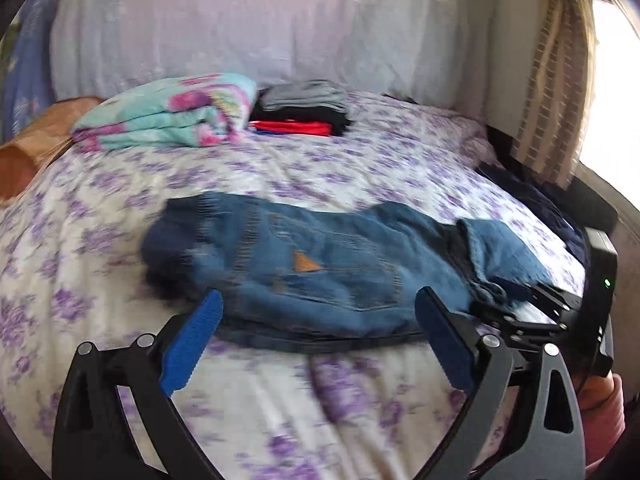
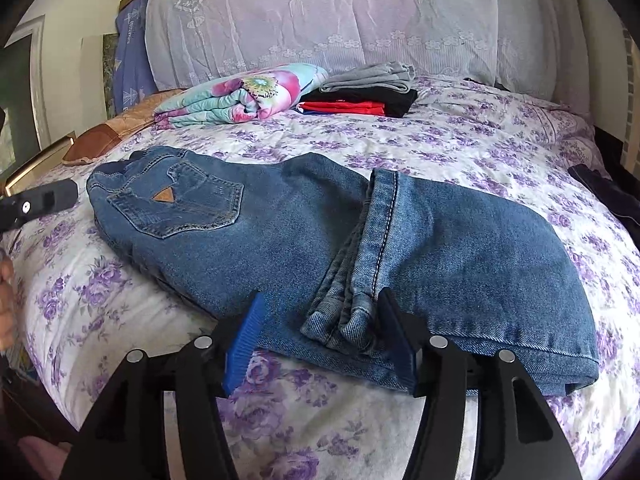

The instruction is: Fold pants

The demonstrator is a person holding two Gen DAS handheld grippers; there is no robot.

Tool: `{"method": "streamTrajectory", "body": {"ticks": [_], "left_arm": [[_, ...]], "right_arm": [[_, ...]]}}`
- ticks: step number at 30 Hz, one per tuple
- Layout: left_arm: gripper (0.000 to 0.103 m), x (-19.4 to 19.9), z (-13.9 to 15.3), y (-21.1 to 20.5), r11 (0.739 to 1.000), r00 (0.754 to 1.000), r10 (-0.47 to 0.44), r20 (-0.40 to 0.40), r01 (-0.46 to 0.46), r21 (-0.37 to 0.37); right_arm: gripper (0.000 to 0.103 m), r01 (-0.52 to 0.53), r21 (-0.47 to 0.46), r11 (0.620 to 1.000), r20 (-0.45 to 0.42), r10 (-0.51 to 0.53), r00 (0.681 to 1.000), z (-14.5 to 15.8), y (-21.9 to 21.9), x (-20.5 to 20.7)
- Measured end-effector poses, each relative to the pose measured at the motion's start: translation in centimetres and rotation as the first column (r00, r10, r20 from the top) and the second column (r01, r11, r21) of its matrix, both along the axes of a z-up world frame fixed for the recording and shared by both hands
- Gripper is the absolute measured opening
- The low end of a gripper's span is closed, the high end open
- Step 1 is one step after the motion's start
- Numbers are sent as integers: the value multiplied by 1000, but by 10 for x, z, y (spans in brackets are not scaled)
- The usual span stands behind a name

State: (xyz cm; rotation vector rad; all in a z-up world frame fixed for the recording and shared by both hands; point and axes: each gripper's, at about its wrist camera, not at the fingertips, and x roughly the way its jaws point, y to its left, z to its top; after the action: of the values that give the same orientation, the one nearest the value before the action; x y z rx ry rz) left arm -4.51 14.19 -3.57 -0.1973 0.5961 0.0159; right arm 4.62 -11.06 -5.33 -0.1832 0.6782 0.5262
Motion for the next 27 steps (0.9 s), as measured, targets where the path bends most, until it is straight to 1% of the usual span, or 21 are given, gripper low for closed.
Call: {"method": "streamTrajectory", "body": {"ticks": [1, 2, 4, 7, 9, 13, 15, 17, 19, 21, 23, 25, 27], "left_arm": [[95, -2, -1, 13, 999, 999, 35, -8, -35, -16], [95, -3, -3, 23, 998, 998, 62, -16, -63, -31], [95, -2, -7, 45, 991, 992, 116, -44, -119, -59], [95, 1, -15, 71, 977, 980, 183, -81, -190, -95], [95, 5, -23, 85, 967, 976, 189, -110, -205, -153], [95, 13, -36, 94, 950, 976, 161, -145, -193, -244], [95, 18, -36, 93, 951, 977, 155, -145, -187, -246], [99, 26, -36, 92, 956, 976, 159, -148, -190, -226], [99, 31, -36, 91, 957, 976, 158, -151, -189, -220], [99, 34, -38, 92, 957, 976, 156, -154, -188, -222], [99, 34, -41, 93, 954, 976, 152, -157, -186, -234], [99, 33, -42, 95, 951, 977, 143, -157, -180, -253], [99, 33, -44, 97, 946, 978, 135, -156, -174, -273]], "right_arm": [[66, -9, 18, 1000, -2, 9, 1000, 0, -2, -1], [69, -22, 42, 999, -8, 22, 1000, 0, -4, -1], [78, -47, 89, 995, -10, 48, 999, 1, -9, -2], [81, -62, 142, 988, 10, 62, 998, 2, -15, -8], [82, -65, 149, 987, 18, 63, 998, 1, -15, -11], [83, -62, 131, 989, 32, 59, 998, 2, -12, -14], [83, -50, 106, 993, 45, 46, 998, 3, -9, -16], [84, -24, 54, 998, 49, 21, 999, 5, 2, -20], [86, -26, 46, 999, 53, 24, 998, 15, 15, -25], [87, -92, 72, 993, 85, 86, 993, 27, 32, -34], [87, -147, 57, 988, 129, 139, 982, 36, 52, -41], [87, -239, 15, 971, 156, 234, 960, 39, 79, -48], [87, -291, -54, 955, 191, 296, 936, 38, 105, -54]]}}
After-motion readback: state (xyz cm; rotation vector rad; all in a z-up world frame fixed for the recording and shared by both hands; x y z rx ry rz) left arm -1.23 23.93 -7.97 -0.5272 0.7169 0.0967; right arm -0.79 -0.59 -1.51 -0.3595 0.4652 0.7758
